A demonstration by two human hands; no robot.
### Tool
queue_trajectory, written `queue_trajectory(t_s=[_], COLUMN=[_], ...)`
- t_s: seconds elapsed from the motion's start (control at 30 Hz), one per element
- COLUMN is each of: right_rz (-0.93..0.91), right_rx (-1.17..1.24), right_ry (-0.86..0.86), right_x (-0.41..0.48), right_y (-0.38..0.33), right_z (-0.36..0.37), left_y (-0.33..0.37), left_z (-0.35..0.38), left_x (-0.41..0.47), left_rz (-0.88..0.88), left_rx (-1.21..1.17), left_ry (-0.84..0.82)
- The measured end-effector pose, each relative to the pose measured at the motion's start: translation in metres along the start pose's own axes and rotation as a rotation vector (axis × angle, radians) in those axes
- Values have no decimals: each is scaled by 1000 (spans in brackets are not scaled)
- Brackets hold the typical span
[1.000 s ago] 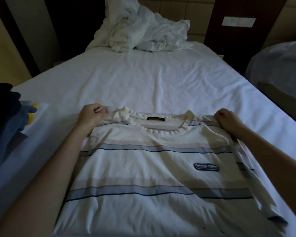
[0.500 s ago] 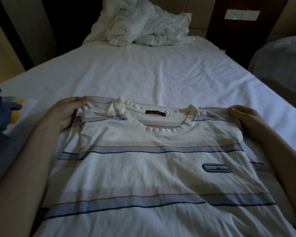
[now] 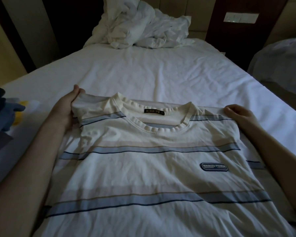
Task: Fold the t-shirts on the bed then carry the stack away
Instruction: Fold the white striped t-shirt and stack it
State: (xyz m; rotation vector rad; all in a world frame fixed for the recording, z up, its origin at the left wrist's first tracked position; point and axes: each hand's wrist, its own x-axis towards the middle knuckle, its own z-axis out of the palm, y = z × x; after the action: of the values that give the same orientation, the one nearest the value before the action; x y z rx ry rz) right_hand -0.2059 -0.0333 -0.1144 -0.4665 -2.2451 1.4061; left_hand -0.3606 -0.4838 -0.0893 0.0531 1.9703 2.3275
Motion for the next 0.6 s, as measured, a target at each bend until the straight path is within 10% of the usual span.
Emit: queue_trajectory(t_s=[0.23, 0.37, 0.6], right_rz=[-68, -114, -42], right_rx=[-175, -341, -335], right_ry=[35, 53, 265], right_x=[6, 11, -34], right_y=[8, 12, 5], right_z=[1, 3, 0], left_y=[-7, -23, -27], left_z=[-5, -6, -17], left_x=[10, 19, -27], left_rz=[455, 430, 275], left_rx=[684, 1127, 564], left_ry=[286, 202, 457])
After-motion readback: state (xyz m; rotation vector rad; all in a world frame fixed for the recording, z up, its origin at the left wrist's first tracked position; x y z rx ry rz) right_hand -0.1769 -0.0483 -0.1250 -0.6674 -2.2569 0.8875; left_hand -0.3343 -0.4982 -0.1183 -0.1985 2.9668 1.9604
